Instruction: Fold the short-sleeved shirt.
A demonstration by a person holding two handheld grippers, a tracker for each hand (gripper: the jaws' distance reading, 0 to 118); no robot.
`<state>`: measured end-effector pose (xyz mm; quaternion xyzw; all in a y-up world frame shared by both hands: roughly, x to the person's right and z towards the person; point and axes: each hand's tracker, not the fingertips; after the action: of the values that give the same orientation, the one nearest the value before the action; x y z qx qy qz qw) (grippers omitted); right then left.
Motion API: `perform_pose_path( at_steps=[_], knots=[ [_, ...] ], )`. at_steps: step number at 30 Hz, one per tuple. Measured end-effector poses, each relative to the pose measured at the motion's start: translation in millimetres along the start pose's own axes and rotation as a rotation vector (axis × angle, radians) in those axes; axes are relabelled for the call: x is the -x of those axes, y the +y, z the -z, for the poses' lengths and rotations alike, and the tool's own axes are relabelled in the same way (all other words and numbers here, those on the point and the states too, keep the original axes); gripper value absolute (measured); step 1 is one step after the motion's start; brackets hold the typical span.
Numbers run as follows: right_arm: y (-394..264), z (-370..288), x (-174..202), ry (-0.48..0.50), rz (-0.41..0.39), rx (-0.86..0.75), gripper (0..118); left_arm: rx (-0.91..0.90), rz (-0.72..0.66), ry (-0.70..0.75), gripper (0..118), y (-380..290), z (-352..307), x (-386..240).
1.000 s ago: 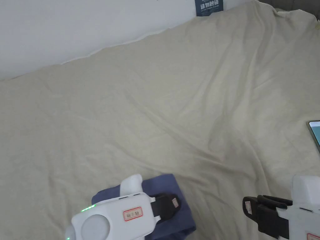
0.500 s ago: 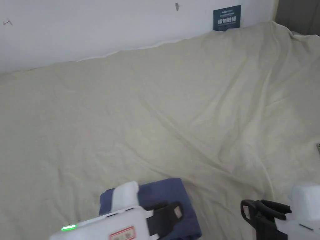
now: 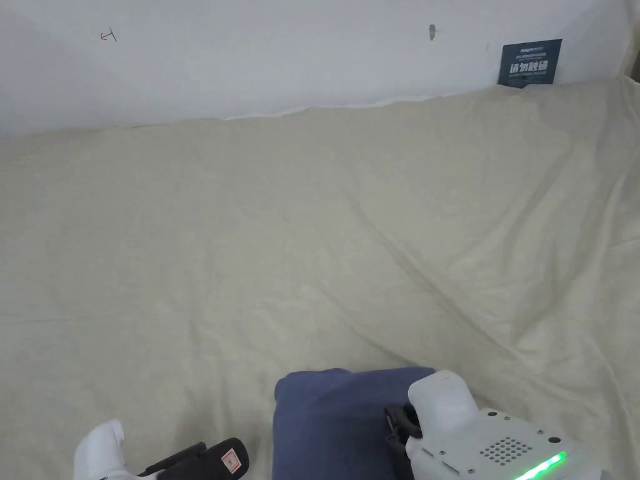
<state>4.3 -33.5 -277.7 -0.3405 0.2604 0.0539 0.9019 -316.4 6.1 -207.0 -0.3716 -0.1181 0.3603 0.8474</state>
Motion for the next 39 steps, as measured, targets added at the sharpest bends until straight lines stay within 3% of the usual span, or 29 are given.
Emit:
perform_pose_path(
  at_steps=[3, 5, 7, 8, 12, 18, 21, 28, 29, 30, 31, 32, 33, 35, 39],
  knots=[
    [-14.7, 14.3, -2.1, -0.005, 0.060, -0.003, 0, 0.038, -0.006, -0.043, 1, 2.5, 9.2, 11.6],
    [-18.8, 9.4, -5.1, 0.009, 0.120, -0.044, 0, 0.105, 0.012, -0.047, 36, 7.1, 21.6, 15.3],
    [-19.8, 9.9, -8.1, 0.010, 0.109, -0.036, 0, 0.162, 0.045, -0.001, 93, 12.2, 39.6, 13.8],
    [-19.5, 9.7, -7.2, 0.007, 0.093, -0.035, 0, 0.181, 0.060, 0.018, 102, 14.9, 47.9, 13.5],
    [-19.6, 8.8, -0.9, -0.016, 0.016, -0.031, 0, 0.193, 0.057, -0.085, 102, 30.3, 87.0, 22.1],
    [-18.2, 7.6, -14.2, 0.050, 0.139, -0.020, 0, 0.372, -0.029, -0.191, 102, 38.5, 142.8, 36.3],
    [-19.0, 5.2, -14.3, 0.048, 0.142, -0.017, 0, 0.334, -0.080, -0.281, 102, 39.9, 141.2, 35.6],
    [-19.6, 5.9, -10.6, 0.042, 0.113, -0.020, 0, 0.427, -0.044, -0.279, 101, 44.4, 155.8, 29.0],
    [-19.0, 6.1, -10.7, 0.043, 0.113, -0.017, 0, 0.435, -0.038, -0.278, 99, 45.5, 156.3, 28.9],
    [-18.7, 6.0, -10.5, 0.043, 0.111, -0.016, 0, 0.439, -0.025, -0.279, 89, 46.6, 156.3, 29.0],
    [-18.2, 5.6, -9.9, 0.041, 0.108, -0.015, 0, 0.437, -0.014, -0.252, 54, 47.1, 156.0, 27.2],
    [-17.4, 5.0, -9.1, 0.038, 0.108, -0.013, 0, 0.433, 0.013, -0.188, 30, 47.1, 156.6, 27.9],
    [-16.6, 5.0, -9.7, 0.036, 0.112, -0.012, 0, 0.439, 0.025, -0.152, 30, 45.8, 159.1, 30.1],
    [-14.5, 5.2, -7.6, 0.038, 0.133, 0.005, 0, 0.441, -0.066, -0.234, 30, 45.4, 159.9, 38.5],
    [-7.1, 0.5, -5.9, 0.055, 0.132, 0.000, 0, 0.435, -0.042, -0.238, 29, 46.5, 149.1, 39.4]
  ],
)
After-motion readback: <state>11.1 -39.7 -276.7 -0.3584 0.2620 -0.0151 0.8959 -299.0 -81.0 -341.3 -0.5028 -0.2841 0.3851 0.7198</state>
